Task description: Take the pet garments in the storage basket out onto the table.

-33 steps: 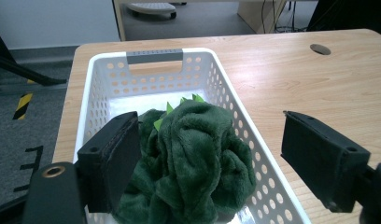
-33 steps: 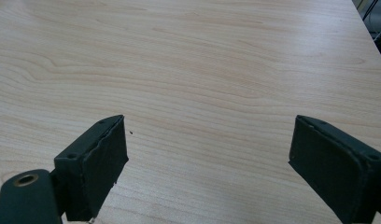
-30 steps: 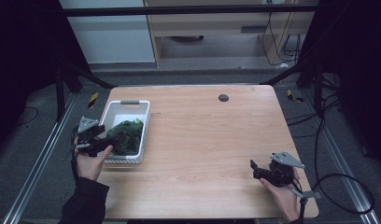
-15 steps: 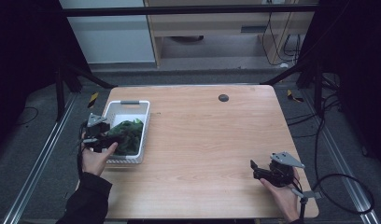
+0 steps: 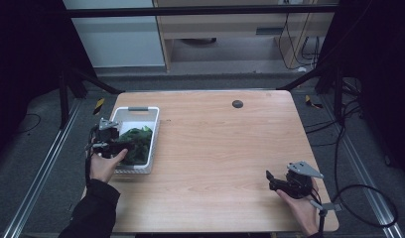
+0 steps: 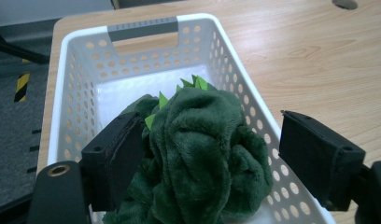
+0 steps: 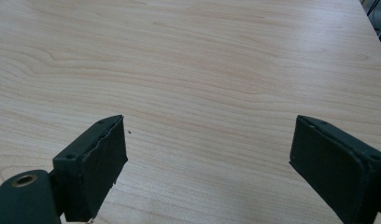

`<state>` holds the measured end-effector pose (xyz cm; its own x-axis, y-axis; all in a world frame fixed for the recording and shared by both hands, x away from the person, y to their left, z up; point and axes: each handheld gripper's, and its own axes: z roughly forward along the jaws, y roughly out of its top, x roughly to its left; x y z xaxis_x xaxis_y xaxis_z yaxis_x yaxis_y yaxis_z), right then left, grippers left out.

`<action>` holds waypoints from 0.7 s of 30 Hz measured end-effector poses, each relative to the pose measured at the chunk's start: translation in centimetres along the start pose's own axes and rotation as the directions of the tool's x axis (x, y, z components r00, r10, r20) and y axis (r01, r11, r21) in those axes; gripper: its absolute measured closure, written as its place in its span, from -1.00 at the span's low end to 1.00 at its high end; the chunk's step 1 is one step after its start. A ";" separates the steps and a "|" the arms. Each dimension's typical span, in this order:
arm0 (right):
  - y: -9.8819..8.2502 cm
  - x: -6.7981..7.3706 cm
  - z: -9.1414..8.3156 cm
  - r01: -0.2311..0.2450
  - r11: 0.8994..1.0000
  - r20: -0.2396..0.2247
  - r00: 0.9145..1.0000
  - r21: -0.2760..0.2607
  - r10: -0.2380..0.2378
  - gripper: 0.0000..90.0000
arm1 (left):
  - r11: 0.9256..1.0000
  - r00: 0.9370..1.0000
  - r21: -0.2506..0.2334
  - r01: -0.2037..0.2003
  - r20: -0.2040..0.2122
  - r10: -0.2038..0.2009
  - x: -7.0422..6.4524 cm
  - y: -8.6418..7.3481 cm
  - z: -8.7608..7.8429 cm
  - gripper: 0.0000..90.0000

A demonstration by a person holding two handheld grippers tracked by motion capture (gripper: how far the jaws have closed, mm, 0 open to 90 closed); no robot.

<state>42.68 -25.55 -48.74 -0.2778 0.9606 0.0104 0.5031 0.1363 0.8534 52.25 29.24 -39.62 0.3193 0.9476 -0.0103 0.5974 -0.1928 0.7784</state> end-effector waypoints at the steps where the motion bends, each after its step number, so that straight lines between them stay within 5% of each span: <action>1: 0.0 0.0 0.0 0.001 1.000 -0.001 1.000 0.000 -0.001 -0.76 | 1.000 1.000 0.010 -0.002 0.002 0.002 0.0 0.0 0.2 -0.52; 21: -0.1 0.0 0.2 0.012 1.000 -0.004 1.000 0.011 -0.012 -0.77 | 0.994 1.000 0.105 -0.016 0.002 0.015 0.3 -0.2 2.2 -0.51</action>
<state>42.82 -25.52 -48.91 -0.2871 0.9579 0.0019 0.5089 0.1509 0.8475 53.85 28.95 -41.14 0.3301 0.9440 0.0004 0.6660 -0.2331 0.7085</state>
